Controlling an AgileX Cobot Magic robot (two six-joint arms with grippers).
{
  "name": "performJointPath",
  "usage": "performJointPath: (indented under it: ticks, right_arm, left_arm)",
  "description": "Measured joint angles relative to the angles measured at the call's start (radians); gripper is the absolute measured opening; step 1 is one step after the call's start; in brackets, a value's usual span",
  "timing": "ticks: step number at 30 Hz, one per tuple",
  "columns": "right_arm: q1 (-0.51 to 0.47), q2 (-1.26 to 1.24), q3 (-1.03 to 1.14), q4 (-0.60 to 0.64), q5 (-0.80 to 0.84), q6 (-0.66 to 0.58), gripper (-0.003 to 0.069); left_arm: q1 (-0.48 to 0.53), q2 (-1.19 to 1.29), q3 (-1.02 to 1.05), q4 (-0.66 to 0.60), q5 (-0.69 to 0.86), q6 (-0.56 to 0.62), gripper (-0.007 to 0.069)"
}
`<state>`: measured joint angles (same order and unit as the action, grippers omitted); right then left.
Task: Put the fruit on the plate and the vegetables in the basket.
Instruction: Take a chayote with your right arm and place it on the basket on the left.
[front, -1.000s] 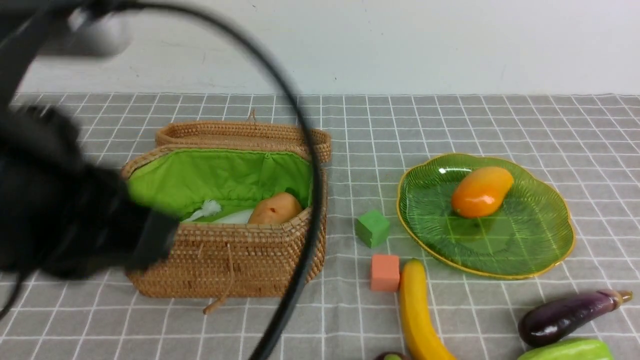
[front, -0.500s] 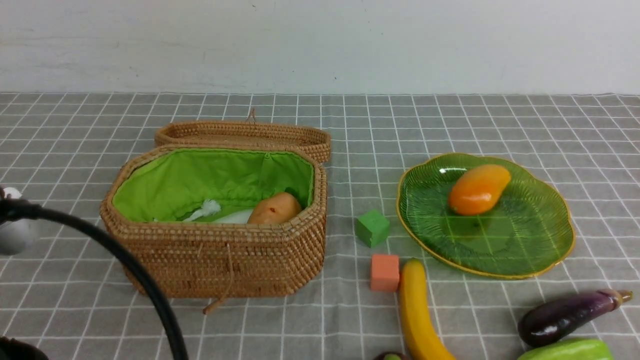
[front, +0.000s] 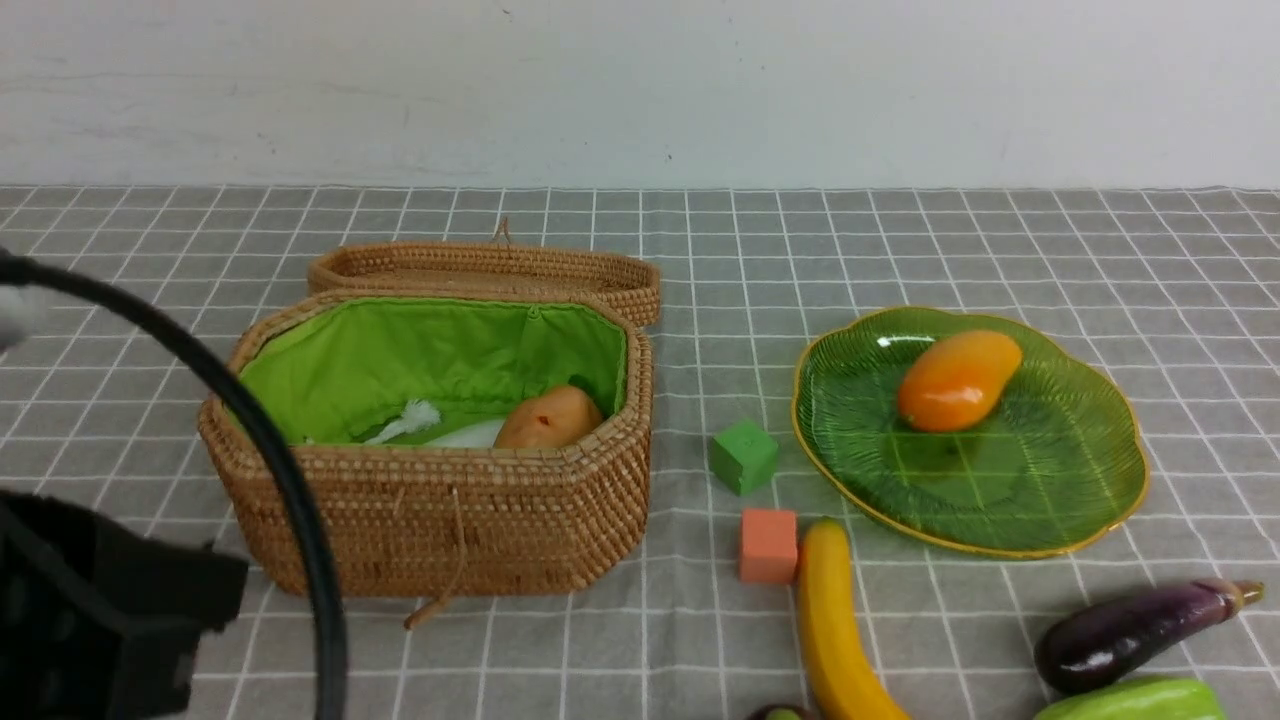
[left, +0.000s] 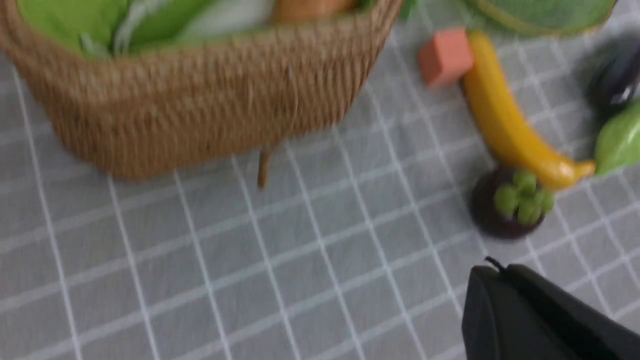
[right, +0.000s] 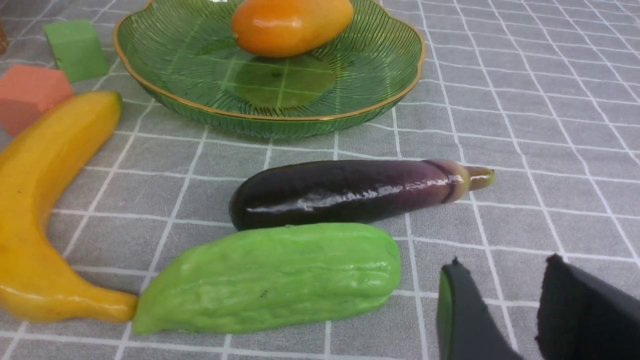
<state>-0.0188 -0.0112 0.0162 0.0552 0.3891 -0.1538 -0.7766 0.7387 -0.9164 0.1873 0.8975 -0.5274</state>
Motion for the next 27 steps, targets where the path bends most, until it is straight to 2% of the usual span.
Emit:
performJointPath:
  ticks: [3, 5, 7, 8, 9, 11, 13, 15, 20, 21, 27]
  right_arm:
    - [0.000, 0.000, 0.000, 0.000, 0.000, 0.000, 0.0242]
    - [0.000, 0.000, 0.000, 0.000, 0.000, 0.000, 0.0242]
    - [0.000, 0.000, 0.000, 0.000, 0.000, 0.000, 0.0242]
    - [0.000, 0.000, 0.000, 0.000, 0.000, 0.000, 0.0242]
    - [0.000, 0.000, 0.000, 0.000, 0.000, 0.000, 0.0242]
    - [0.000, 0.000, 0.000, 0.000, 0.000, 0.000, 0.0242]
    - [0.000, 0.000, 0.000, 0.000, 0.000, 0.000, 0.0242]
    - [0.000, 0.000, 0.000, 0.000, 0.000, 0.000, 0.0242]
    - [0.000, 0.000, 0.000, 0.000, 0.000, 0.000, 0.0242]
    - [0.000, 0.000, 0.000, 0.000, 0.000, 0.000, 0.0242]
    - [0.000, 0.000, 0.000, 0.000, 0.000, 0.000, 0.0242]
  left_arm:
    - [0.011, -0.114, 0.065, 0.098, -0.175, -0.002, -0.0013]
    - [0.049, -0.179, 0.108, 0.119, -0.240, -0.009, -0.0013]
    - [0.127, -0.286, 0.161, 0.116, -0.303, -0.012, -0.0013]
    - [0.198, -0.354, 0.202, 0.101, -0.328, -0.014, -0.0013]
    - [0.208, -0.366, 0.210, 0.101, -0.332, -0.014, -0.0013]
    - [0.343, -0.521, 0.323, 0.082, -0.357, -0.010, -0.0011]
    - [0.386, -0.571, 0.367, 0.082, -0.360, 0.003, -0.0010]
    - [0.499, -0.698, 0.498, 0.084, -0.366, 0.068, -0.0008]
    - [0.622, -0.751, 0.625, 0.042, -0.377, 0.138, -0.0005]
    - [0.660, -0.751, 0.666, -0.005, -0.377, 0.160, -0.0004]
    - [0.699, -0.753, 0.765, -0.104, -0.383, 0.187, -0.0002]
